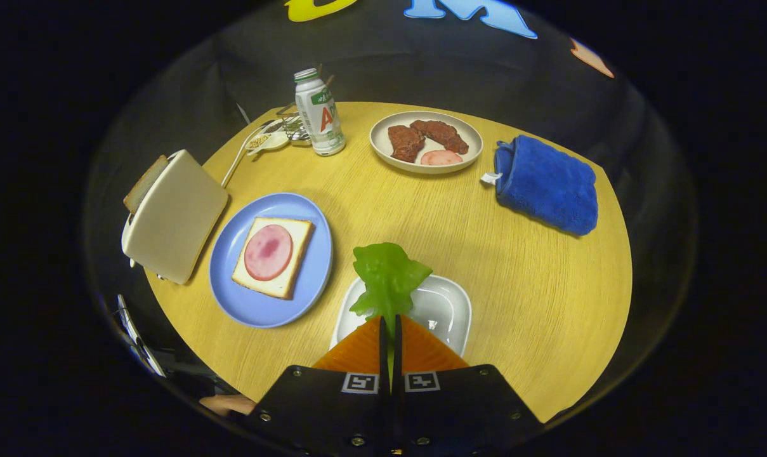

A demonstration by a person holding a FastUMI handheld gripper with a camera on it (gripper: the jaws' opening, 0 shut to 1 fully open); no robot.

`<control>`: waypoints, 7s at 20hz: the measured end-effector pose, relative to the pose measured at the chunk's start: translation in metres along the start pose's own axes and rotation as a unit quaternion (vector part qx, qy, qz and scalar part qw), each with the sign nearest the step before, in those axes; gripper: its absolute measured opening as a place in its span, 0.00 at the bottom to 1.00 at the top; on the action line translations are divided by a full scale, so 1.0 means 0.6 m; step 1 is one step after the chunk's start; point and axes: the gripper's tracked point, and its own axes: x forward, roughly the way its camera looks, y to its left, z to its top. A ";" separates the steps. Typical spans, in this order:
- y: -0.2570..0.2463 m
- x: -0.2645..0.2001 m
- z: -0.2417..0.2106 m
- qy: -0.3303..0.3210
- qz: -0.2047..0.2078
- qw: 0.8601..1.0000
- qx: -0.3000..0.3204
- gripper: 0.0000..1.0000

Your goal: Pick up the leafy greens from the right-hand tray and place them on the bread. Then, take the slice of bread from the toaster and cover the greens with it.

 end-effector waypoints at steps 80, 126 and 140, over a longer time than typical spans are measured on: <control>0.628 -0.095 0.163 -0.457 0.026 0.889 -0.019 0.25; 0.476 -0.191 0.192 -0.476 -0.008 0.879 -0.001 0.03; 0.366 -0.096 0.123 -0.433 -0.024 0.901 0.036 0.03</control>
